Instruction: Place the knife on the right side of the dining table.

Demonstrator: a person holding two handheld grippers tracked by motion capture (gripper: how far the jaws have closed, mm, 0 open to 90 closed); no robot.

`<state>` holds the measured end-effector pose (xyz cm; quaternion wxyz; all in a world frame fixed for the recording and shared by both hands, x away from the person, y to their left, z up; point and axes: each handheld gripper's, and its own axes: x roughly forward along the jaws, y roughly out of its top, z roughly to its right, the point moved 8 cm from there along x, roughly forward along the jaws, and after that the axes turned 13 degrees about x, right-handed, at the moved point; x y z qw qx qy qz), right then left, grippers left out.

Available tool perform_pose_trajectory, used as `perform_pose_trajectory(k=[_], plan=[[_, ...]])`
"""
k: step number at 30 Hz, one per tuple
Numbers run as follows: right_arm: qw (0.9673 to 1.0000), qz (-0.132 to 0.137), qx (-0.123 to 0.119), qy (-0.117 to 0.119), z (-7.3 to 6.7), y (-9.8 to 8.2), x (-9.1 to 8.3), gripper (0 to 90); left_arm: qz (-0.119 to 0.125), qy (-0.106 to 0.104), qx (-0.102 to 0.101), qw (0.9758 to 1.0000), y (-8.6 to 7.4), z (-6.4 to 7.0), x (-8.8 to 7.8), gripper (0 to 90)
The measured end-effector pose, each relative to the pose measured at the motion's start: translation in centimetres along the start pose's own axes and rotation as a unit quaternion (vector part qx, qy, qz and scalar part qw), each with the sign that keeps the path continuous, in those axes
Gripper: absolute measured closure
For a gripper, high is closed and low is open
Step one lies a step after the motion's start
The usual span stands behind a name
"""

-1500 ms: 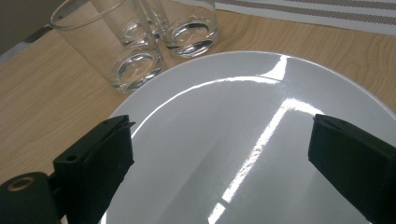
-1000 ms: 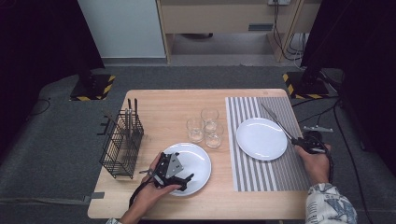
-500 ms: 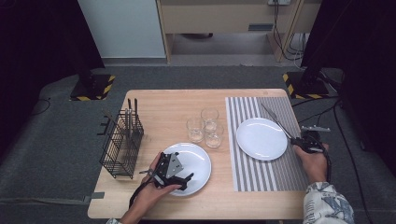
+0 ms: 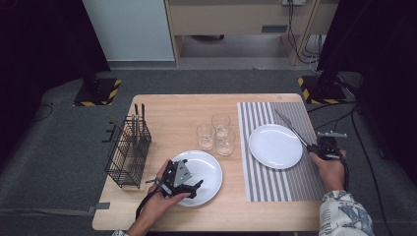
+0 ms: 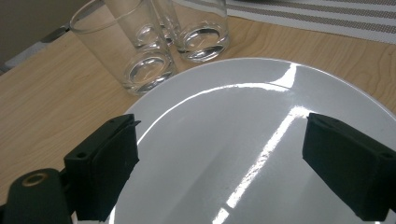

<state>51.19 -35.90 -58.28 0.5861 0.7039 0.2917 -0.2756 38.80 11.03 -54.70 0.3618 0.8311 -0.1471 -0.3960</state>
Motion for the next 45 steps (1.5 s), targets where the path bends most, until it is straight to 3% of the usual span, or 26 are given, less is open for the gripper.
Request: perform_pose_trajectory(k=[2, 9, 20, 28, 35, 45], plan=[[1.0000, 0.000, 0.000, -0.001, 0.0, 0.1, 0.1, 73.6, -0.004, 0.008, 0.005, 0.9999, 0.0, -0.1, -0.1, 10.4], [1.0000, 0.000, -0.005, 0.000, 0.3, 0.4, 0.2, 75.8, -0.001, 0.017, -0.005, 0.9998, 0.0, -0.4, -0.1, 10.5], [0.9999, 0.003, 0.012, 0.003, 1.0, 0.9, 0.7, 75.2, -0.004, 0.019, -0.005, 0.9998, -0.1, -0.5, 0.0, 9.8], [0.9998, 0.006, 0.017, 0.010, 0.9, 0.9, 0.7, 65.9, -0.007, 0.020, -0.004, 0.9998, -0.1, -0.4, 0.0, 10.0], [0.9999, 0.008, 0.012, 0.007, 1.0, 0.9, 0.8, 72.8, -0.008, 0.020, -0.003, 0.9998, -0.1, -0.3, 0.1, 9.9], [0.9999, 0.009, 0.006, 0.007, 1.2, 1.2, 0.9, 75.8, -0.014, 0.019, -0.005, 0.9997, -0.2, -0.3, 0.2, 10.1]])
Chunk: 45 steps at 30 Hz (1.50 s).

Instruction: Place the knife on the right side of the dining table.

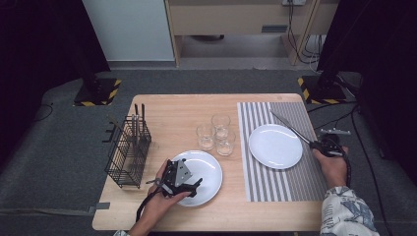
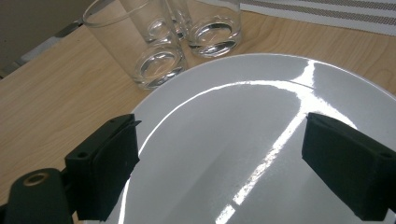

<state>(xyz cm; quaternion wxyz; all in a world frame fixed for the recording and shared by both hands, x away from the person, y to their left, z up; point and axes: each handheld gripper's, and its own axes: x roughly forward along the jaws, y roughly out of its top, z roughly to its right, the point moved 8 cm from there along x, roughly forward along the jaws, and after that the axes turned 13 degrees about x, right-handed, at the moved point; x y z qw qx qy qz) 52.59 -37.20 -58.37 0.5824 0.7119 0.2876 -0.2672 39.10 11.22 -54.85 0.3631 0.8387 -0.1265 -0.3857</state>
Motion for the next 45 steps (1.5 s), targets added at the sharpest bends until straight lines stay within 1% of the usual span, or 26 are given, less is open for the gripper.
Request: perform_pose_trajectory(k=[1, 5, 15, 22, 24, 26, 30, 32, 34, 35, 40, 42, 45], plan=[[1.0000, 0.001, -0.002, -0.001, 0.1, 0.1, 0.1, 75.8, 0.000, 0.000, -0.001, 1.0000, 0.0, 0.0, 0.0, 10.1], [1.0000, 0.003, 0.003, 0.006, 0.2, 0.4, 0.4, 75.8, -0.001, 0.002, -0.003, 1.0000, -0.1, -0.1, -0.1, 10.1], [1.0000, 0.004, -0.004, 0.003, 0.4, 1.0, 0.9, 76.0, -0.003, 0.001, -0.006, 1.0000, -0.2, -0.1, 0.0, 9.9], [0.9999, -0.003, -0.009, 0.002, 0.1, 1.4, 1.3, 75.9, -0.004, -0.003, -0.003, 1.0000, -0.3, -0.2, -0.2, 9.8], [0.9999, -0.003, -0.013, 0.000, 0.1, 1.5, 1.4, 75.7, -0.002, -0.002, -0.007, 1.0000, -0.3, -0.4, -0.3, 9.8], [0.9999, -0.002, -0.011, -0.001, 0.0, 1.7, 1.5, 75.6, -0.003, -0.003, -0.007, 1.0000, -0.3, -0.5, -0.4, 9.8], [0.9998, -0.006, -0.018, -0.001, 0.0, 1.8, 1.7, 75.5, -0.003, -0.004, -0.006, 1.0000, -0.3, -0.4, -0.5, 9.9], [0.9998, -0.007, -0.016, -0.002, -0.1, 1.9, 1.8, 75.5, -0.004, -0.003, -0.005, 1.0000, -0.4, -0.4, -0.7, 9.9], [0.9997, -0.008, -0.021, -0.001, -0.2, 2.1, 1.9, 75.3, -0.005, -0.002, -0.005, 1.0000, -0.5, -0.5, -0.8, 9.8], [0.9998, -0.009, -0.019, 0.000, -0.3, 2.1, 2.0, 75.2, -0.004, -0.001, -0.008, 1.0000, -0.5, -0.5, -0.8, 9.8], [0.9997, -0.009, -0.024, 0.001, -0.2, 2.6, 2.3, 74.7, -0.007, -0.002, -0.008, 0.9999, -0.7, -0.4, -0.8, 9.9], [0.9998, -0.008, -0.017, 0.002, -0.2, 2.7, 2.5, 74.5, -0.009, -0.003, -0.006, 0.9999, -0.7, -0.4, -0.8, 9.8], [0.9998, -0.008, -0.019, 0.002, -0.2, 2.9, 2.7, 74.4, -0.012, -0.003, -0.006, 0.9999, -0.9, -0.4, -0.7, 9.9]])
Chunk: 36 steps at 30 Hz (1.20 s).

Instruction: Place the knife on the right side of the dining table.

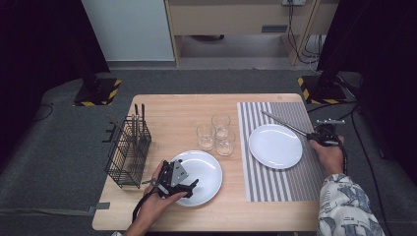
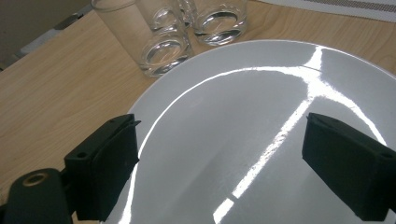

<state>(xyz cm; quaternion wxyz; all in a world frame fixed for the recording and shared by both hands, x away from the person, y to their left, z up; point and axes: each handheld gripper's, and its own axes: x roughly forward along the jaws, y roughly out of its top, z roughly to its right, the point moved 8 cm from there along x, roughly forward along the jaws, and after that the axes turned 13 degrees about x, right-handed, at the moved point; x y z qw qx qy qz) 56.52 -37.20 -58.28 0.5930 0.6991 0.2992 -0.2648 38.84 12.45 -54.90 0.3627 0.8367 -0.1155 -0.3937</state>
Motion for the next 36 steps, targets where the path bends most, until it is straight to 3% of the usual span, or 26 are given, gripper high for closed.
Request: perform_pose_trajectory(k=[14, 36], plan=[[0.9998, 0.005, -0.014, -0.010, -0.3, 0.8, 0.9, 72.2, -0.002, -0.001, 0.002, 1.0000, 0.0, 0.2, 0.1, 10.1], [0.9999, 0.004, -0.013, -0.008, -0.4, 0.8, 1.0, 72.3, -0.003, -0.002, 0.003, 1.0000, 0.0, 0.2, 0.0, 10.3]])
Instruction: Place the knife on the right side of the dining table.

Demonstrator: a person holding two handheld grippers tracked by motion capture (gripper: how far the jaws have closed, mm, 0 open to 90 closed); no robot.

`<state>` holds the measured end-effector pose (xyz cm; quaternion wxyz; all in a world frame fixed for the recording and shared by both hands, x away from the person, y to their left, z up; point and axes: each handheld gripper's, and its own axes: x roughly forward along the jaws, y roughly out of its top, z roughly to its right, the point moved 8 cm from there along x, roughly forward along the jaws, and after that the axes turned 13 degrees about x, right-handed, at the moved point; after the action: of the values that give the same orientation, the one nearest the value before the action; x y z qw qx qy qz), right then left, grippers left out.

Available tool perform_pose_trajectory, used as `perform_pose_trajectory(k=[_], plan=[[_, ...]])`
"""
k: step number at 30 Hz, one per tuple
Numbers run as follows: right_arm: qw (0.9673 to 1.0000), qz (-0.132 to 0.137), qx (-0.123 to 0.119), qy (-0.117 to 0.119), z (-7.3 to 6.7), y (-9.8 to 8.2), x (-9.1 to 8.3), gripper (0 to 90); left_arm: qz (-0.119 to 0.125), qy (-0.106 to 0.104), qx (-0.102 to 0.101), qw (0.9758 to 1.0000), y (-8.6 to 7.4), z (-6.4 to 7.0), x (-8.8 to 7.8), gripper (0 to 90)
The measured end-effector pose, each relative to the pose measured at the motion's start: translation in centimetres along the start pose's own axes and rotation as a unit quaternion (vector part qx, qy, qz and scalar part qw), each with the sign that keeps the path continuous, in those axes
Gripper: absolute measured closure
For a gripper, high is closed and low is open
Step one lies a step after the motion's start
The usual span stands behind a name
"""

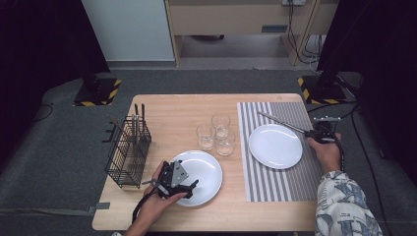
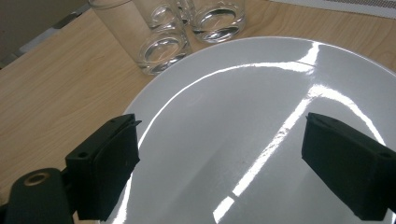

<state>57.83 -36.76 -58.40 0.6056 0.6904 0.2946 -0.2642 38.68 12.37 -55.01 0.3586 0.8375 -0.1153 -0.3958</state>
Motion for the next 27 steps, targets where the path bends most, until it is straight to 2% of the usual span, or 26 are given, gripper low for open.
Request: perform_pose_trajectory(k=[5, 13, 21, 27], plan=[[1.0000, 0.000, -0.008, -0.003, -0.1, 0.0, 0.0, 72.7, 0.001, 0.001, 0.003, 1.0000, 0.1, 0.1, 0.0, 10.4], [1.0000, 0.000, -0.007, -0.005, -0.1, 0.1, 0.0, 73.0, 0.001, -0.001, 0.001, 1.0000, 0.0, 0.0, -0.1, 10.7], [0.9999, -0.001, -0.014, 0.000, -0.7, 0.2, 0.1, 73.3, -0.001, -0.002, 0.001, 1.0000, 0.0, 0.0, 0.0, 10.8], [1.0000, 0.002, -0.005, 0.004, -1.0, 0.3, 0.0, 72.6, -0.002, -0.002, 0.003, 1.0000, -0.1, 0.0, 0.0, 10.9]])
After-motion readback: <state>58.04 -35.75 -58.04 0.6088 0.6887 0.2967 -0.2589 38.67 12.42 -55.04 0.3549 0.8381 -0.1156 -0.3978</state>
